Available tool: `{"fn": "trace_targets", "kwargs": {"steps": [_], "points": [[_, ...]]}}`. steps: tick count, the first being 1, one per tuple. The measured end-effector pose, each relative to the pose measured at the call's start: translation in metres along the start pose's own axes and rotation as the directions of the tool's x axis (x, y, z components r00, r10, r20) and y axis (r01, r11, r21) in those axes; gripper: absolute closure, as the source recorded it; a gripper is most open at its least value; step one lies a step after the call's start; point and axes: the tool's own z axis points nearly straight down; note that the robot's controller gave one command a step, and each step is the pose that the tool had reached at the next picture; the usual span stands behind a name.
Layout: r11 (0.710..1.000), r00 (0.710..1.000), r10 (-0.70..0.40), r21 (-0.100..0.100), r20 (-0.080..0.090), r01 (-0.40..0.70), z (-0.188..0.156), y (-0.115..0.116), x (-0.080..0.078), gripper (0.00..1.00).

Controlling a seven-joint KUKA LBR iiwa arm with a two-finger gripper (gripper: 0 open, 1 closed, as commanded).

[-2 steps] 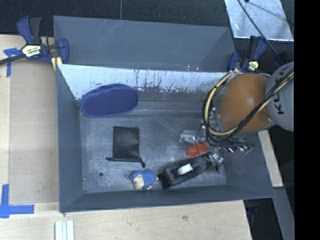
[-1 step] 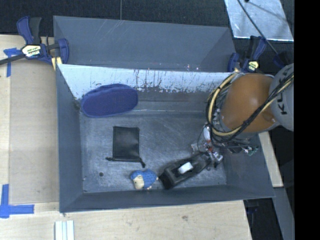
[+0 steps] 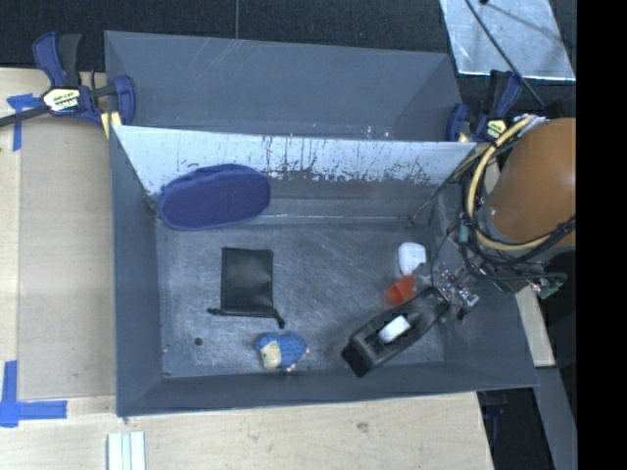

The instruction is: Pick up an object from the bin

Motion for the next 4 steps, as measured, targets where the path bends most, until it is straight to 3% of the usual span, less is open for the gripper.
{"fn": "trace_targets", "kwargs": {"steps": [1,2,3,4], "points": [[1.0,1.0,0.003,0.0,0.003,-0.003,-0.054,0.006,0.008,1.0],[0.993,0.993,-0.115,-0.009,-0.001,0.115,0.037,-0.01,-0.013,1.0],[0.993,0.993,-0.115,-0.005,0.001,0.115,0.034,-0.011,-0.013,0.0],[0.975,0.975,-0.224,-0.001,0.004,0.224,-0.009,-0.049,-0.069,0.0]]}}
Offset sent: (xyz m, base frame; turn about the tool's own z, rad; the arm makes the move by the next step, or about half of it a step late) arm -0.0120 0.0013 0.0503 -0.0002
